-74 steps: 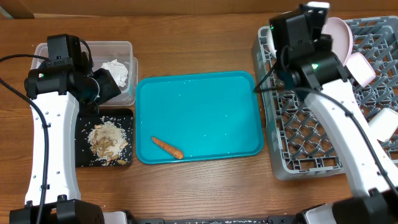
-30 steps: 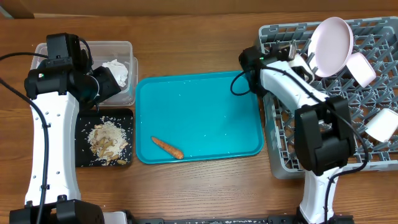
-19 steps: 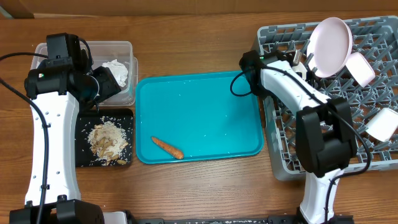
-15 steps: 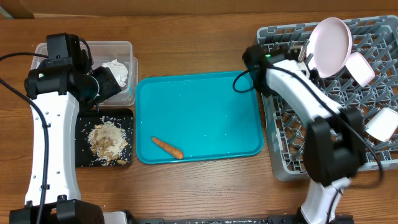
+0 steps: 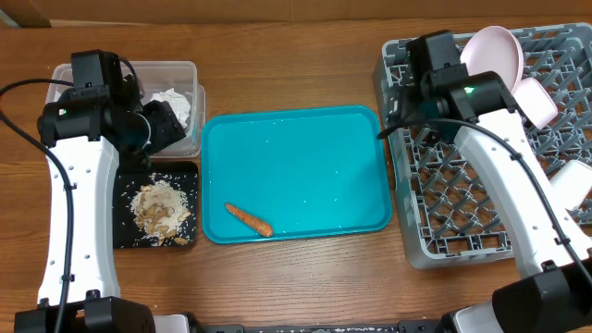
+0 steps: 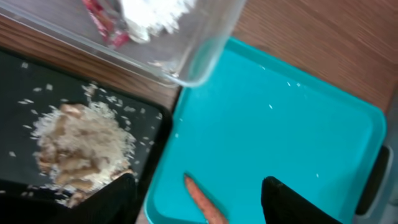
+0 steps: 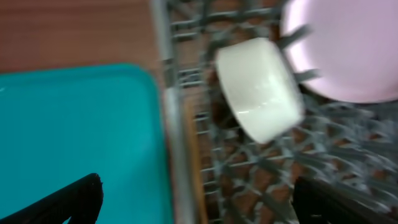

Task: Sort waste into correct bins and load items into the dishwasher
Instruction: 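Reach the left gripper to the carrot on the teal tray and grasp it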

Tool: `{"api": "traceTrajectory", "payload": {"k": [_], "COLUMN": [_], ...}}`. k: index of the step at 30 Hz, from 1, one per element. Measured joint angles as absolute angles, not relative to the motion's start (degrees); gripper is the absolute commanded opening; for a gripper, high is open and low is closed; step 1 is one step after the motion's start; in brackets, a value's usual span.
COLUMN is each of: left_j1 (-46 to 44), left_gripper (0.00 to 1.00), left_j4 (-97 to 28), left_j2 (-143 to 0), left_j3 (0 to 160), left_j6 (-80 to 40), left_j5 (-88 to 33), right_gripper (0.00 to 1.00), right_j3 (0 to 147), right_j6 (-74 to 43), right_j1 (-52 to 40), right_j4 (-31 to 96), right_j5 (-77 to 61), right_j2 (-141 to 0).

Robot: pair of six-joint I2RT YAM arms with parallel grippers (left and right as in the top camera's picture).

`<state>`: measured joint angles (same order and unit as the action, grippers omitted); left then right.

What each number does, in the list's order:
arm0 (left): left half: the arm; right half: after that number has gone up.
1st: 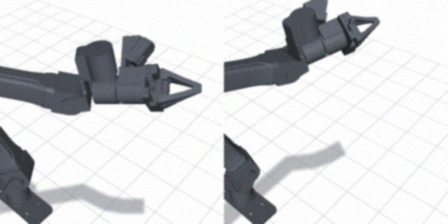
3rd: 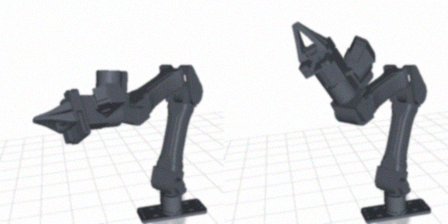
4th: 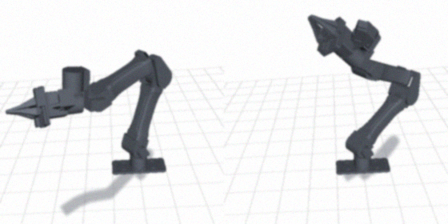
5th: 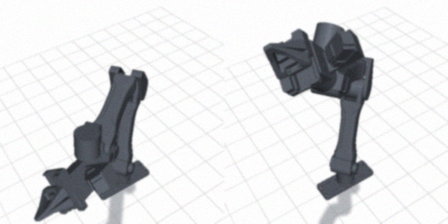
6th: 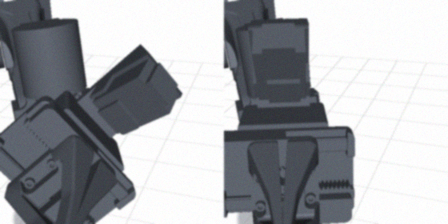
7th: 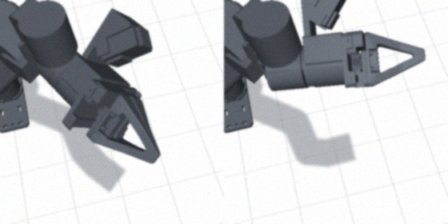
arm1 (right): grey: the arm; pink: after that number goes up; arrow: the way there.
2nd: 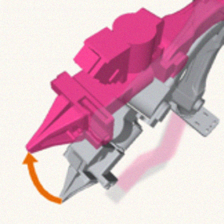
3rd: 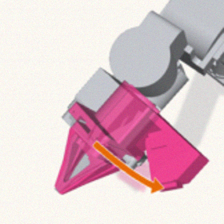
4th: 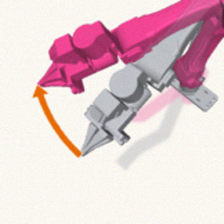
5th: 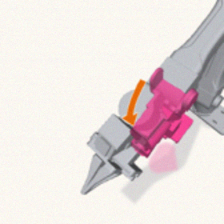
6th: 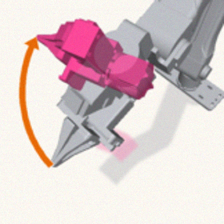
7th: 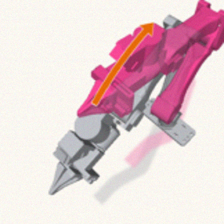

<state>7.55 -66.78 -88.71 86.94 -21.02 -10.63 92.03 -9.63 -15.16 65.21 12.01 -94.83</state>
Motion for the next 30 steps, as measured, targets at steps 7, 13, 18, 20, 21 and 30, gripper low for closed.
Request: {"api": "traceTrajectory", "payload": {"k": [7, 13, 18, 20, 21, 30], "left_j1": [-0.7, -9.0, -15.0, -16.5, -16.9, -16.9], "left_gripper": [0.87, 0.94, 0.94, 0.93, 0.93, 0.89], "left_j4": [-72.6, -73.4, -65.3, -62.4, -61.3, -52.8], "left_j2": [-88.7, -88.7, -88.7, -88.7, -88.7, -88.7], "left_j3": [86.3, 77.9, 67.3, 63.4, 61.4, 52.4], "left_j6": [-21.5, -30.8, -38.3, -40.2, -40.8, -43.1], "left_j5": [-12.3, -15.8, -16.8, -16.8, -16.8, -14.7], "right_gripper": [1.0, 1.0, 1.0, 1.0, 1.0, 1.0], "right_j3": [92.0, 92.0, 92.0, 92.0, 92.0, 92.0], "right_j6": [-2.2, -1.3, -1.7, -2.1, -2.2, -3.6], "right_j1": [-14.7, -14.0, -12.4, -11.8, -11.6, -10.9], "right_j4": [65.6, 66.1, 67.0, 67.2, 67.2, 67.8], "right_j5": [-1.5, -4.1, -4.6, -4.6, -4.7, -4.7], "right_j2": [-94.8, -94.8, -94.8, -94.8, -94.8, -94.8]}}
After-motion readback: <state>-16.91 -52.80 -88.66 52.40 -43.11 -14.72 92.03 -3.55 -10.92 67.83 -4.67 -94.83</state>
